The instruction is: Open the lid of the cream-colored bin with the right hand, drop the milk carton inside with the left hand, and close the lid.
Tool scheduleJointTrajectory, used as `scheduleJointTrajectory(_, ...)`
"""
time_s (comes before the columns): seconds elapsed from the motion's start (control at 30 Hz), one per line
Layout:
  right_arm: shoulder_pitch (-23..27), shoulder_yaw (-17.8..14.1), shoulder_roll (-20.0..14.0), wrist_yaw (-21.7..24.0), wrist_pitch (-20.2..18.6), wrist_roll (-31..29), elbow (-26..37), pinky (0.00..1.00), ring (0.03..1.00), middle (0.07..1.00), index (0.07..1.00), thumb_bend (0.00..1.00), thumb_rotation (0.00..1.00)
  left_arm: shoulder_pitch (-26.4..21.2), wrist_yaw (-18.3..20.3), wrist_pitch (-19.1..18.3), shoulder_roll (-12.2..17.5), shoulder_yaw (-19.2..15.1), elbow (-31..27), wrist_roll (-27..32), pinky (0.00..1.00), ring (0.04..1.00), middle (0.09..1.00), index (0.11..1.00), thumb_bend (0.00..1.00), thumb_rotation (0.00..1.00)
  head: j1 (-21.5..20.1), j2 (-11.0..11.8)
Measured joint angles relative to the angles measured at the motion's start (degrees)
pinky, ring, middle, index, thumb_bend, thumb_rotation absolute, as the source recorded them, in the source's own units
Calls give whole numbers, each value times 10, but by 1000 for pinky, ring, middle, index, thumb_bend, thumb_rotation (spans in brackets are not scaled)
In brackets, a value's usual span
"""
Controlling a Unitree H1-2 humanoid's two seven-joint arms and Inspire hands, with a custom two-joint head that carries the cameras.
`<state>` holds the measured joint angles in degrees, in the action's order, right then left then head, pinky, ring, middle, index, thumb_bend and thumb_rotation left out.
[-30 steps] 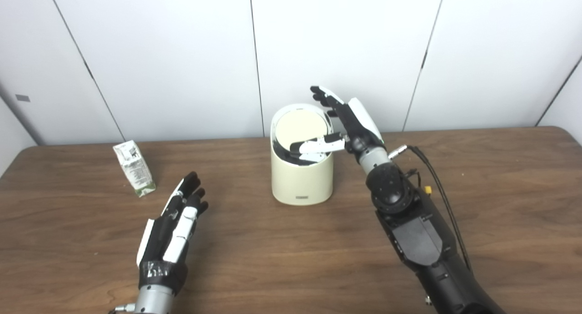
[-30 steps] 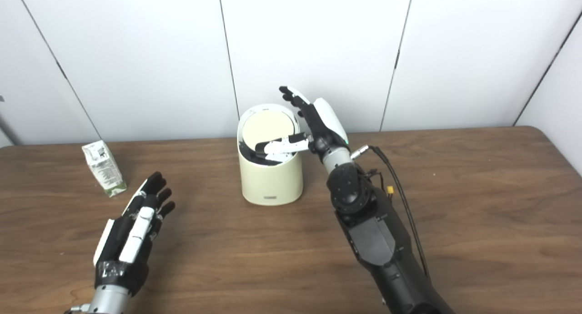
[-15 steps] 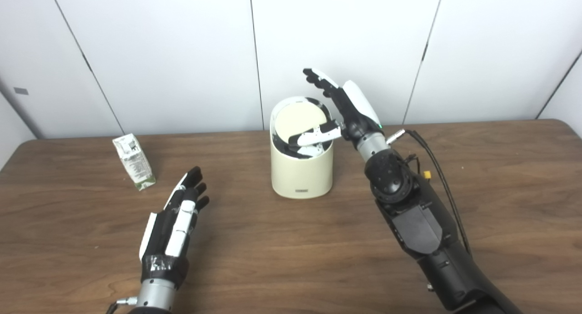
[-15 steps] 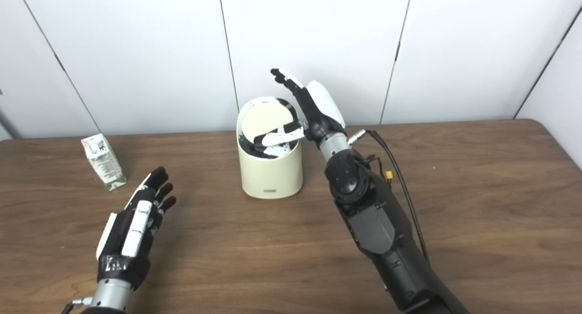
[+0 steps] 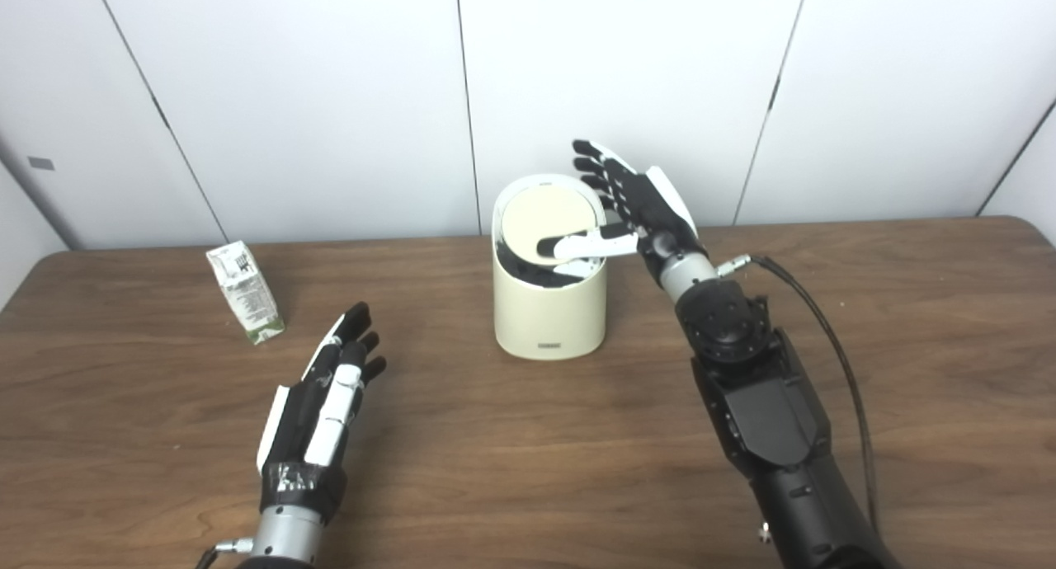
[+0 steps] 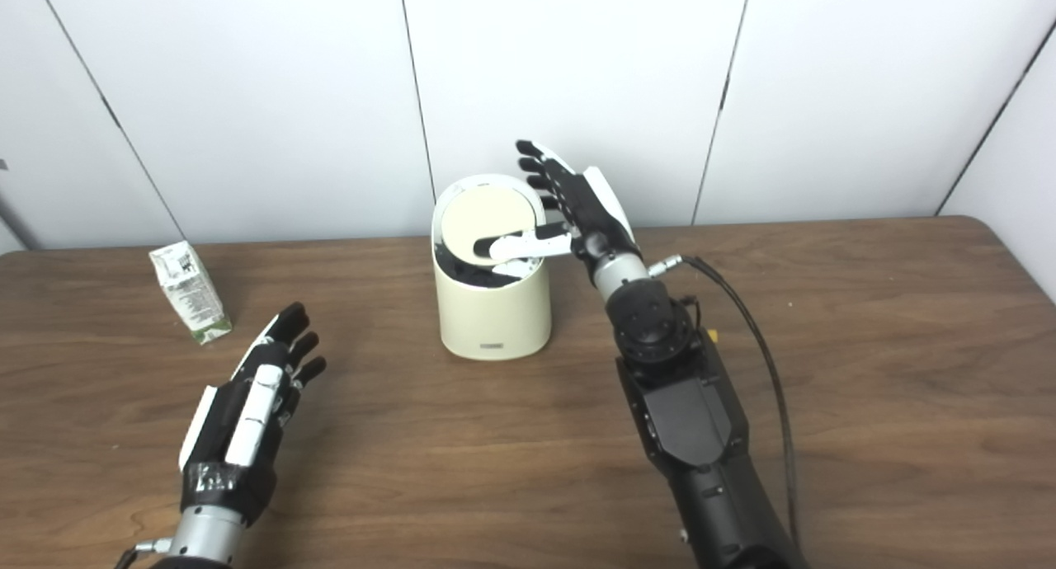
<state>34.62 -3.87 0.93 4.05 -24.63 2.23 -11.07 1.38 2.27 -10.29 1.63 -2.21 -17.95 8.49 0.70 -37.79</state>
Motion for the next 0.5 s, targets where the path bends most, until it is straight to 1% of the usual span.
scheduleJointTrajectory(0.03,-7,-9,4,5,-18,-23,9,848,902,930,916,688,202,0,0,0,0,0,0,0,918,956,969,978,670,700,1,-1)
scheduleJointTrajectory(0.1,-11,-9,3,8,-24,-39,11,837,894,923,914,697,201,0,1,0,1,0,0,1,920,956,968,977,671,696,1,-1)
scheduleJointTrajectory(0.23,-10,-7,-4,7,-24,-46,21,839,896,922,915,706,182,0,3,0,1,1,0,3,915,954,970,975,668,683,-1,-1)
scheduleJointTrajectory(0.5,-10,2,-7,3,-24,-53,21,844,900,923,904,725,181,0,3,0,0,1,0,4,918,953,972,978,656,673,-2,-2)
